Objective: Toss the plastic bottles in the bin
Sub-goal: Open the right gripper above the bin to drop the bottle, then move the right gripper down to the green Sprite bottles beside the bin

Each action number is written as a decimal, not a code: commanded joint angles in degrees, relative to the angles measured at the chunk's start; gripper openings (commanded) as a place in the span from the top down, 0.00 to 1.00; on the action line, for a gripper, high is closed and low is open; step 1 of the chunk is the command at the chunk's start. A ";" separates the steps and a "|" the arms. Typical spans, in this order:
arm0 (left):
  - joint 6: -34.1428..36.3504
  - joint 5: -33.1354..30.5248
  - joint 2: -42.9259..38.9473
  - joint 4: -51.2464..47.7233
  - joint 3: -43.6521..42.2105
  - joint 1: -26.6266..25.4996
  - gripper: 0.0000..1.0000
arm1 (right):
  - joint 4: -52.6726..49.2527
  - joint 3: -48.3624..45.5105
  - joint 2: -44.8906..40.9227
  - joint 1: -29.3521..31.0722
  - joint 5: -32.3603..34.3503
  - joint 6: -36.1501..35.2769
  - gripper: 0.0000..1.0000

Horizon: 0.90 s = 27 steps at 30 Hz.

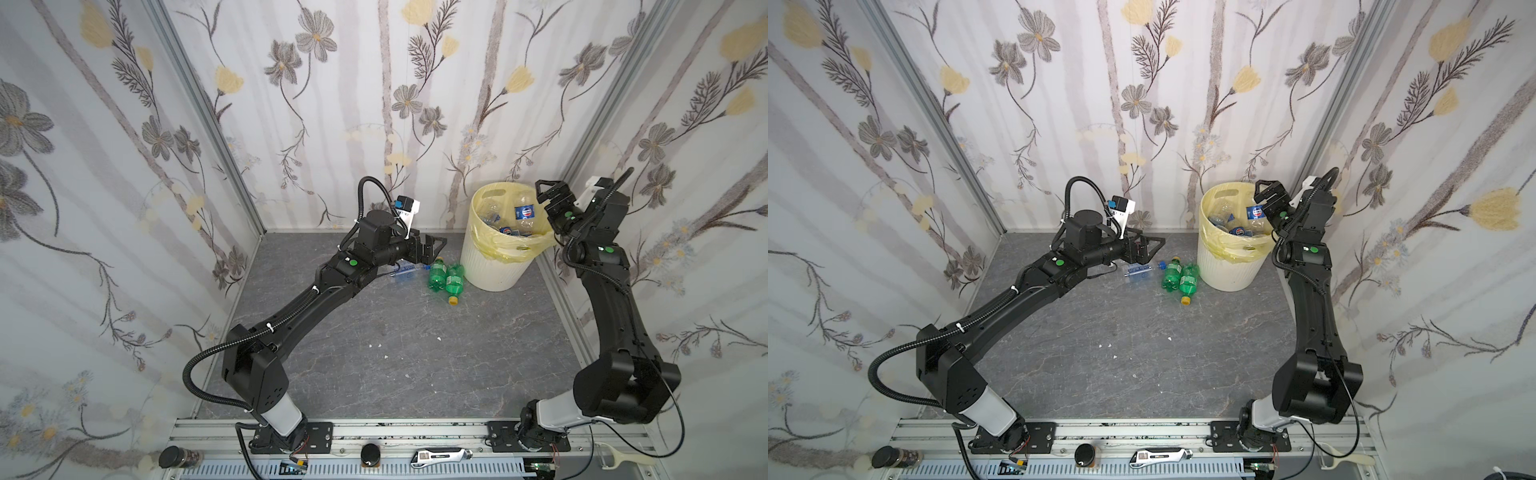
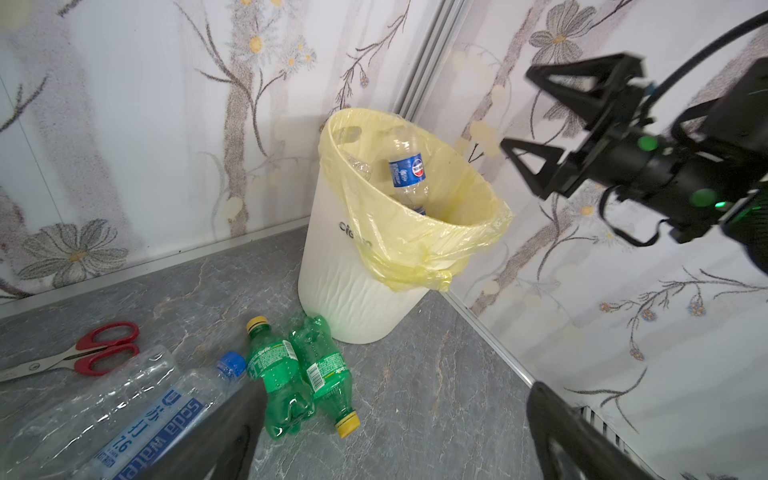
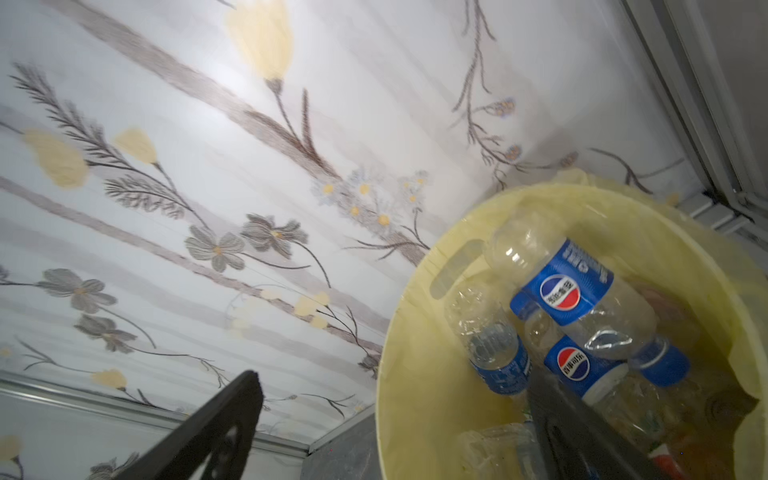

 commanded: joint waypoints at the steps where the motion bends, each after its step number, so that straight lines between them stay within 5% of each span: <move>1: -0.13 -0.09 0.35 1.05 -0.05 -0.10 0.00 | 1.18 -0.12 -0.36 0.11 0.99 -1.53 0.00; 13: -1.10 -2.19 0.07 0.92 -2.39 -0.19 0.00 | 1.81 -1.87 -3.65 3.35 -0.11 -4.65 0.00; 27: -6.46 -6.02 1.11 -0.72 -6.99 3.87 0.00 | -8.26 -2.52 -4.66 18.58 8.19 -20.83 0.00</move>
